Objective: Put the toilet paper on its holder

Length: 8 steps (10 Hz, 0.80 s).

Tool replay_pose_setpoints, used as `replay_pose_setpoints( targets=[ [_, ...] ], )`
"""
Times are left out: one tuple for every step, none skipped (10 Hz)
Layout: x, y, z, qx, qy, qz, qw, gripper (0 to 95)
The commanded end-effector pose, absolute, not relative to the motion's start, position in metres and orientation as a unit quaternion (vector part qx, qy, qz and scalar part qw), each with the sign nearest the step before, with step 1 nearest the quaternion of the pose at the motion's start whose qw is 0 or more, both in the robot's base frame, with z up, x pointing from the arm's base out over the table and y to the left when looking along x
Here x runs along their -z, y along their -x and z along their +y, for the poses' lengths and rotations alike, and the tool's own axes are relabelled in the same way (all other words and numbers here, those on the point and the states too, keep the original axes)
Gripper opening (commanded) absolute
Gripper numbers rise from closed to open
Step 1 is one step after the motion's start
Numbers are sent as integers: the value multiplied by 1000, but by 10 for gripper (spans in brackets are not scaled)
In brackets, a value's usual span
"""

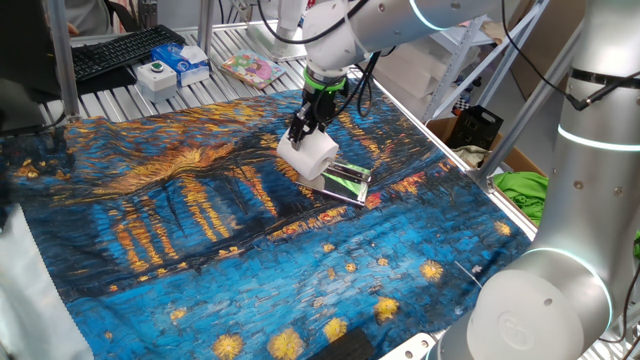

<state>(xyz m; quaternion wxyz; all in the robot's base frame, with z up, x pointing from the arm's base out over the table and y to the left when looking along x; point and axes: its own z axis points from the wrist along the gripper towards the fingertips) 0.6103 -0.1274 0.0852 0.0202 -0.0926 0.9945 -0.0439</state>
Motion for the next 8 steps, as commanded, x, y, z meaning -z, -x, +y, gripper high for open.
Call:
replay_pose_setpoints(
  targets=[
    [-85,-610,-127,46,80,996,21,0],
    [-85,-610,-127,46,76,996,21,0],
    [-85,-610,-127,47,77,996,21,0],
    [-85,-610,-127,46,79,996,21,0],
    [-85,-610,-127,47,83,995,20,0],
    [-85,-610,-127,49,89,995,20,0],
    [-85,-610,-127,52,96,994,19,0],
    [-85,-610,-127,53,105,993,17,0]
  ],
)
